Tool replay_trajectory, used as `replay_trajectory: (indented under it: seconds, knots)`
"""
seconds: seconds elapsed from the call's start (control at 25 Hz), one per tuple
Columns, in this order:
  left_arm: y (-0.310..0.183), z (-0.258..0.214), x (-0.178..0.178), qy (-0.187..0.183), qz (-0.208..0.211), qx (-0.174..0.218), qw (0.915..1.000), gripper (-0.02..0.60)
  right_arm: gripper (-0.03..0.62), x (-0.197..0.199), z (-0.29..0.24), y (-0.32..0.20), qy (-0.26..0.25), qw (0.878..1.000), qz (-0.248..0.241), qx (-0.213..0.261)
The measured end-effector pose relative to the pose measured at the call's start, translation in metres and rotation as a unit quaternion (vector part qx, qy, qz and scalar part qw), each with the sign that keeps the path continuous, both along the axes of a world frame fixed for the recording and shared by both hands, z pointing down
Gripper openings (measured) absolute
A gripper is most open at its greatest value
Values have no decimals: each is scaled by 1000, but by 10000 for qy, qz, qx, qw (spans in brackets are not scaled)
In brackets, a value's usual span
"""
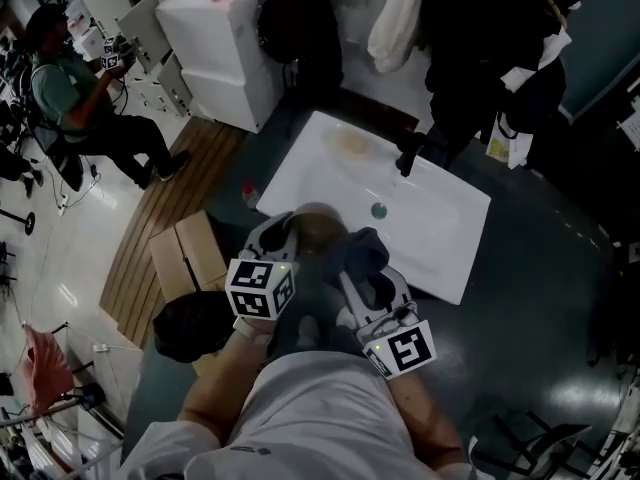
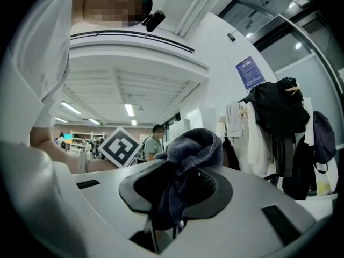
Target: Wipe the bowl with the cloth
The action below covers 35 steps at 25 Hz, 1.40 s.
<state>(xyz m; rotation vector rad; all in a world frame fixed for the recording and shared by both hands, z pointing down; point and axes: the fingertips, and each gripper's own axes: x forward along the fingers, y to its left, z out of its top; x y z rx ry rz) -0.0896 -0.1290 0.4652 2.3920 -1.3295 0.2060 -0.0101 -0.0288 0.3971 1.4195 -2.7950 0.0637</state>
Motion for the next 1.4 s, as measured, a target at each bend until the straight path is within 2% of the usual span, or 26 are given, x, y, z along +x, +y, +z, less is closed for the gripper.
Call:
replay_trajectory:
  seconds: [0.16,0.44,0.88,1.12,1.24,1.4]
  knots:
    - [-12,-9,23,55,137,-3,9999,20,87,0,7,-16,275,9995,-149,-73]
    - [-16,-19,54,84,522,78,9986,21,87,18,20,-52,359,9984,107,-432]
    - [-6,-26,70,-50,648,392,9971,23,87,26,32,-79,319,9956,278,-830]
    - [4,-25,79,-80,581,438,9973,40,87,38,33,-84,-23,9920,611,-1103]
    - [4,-23,79,25,498,392,9980,48,87,41,34,-89,-592,9855,692,-1432]
    - [3,-23,77,162,376,372,9985,49,87,43,33,-96,-1478,9681,810,-1854]
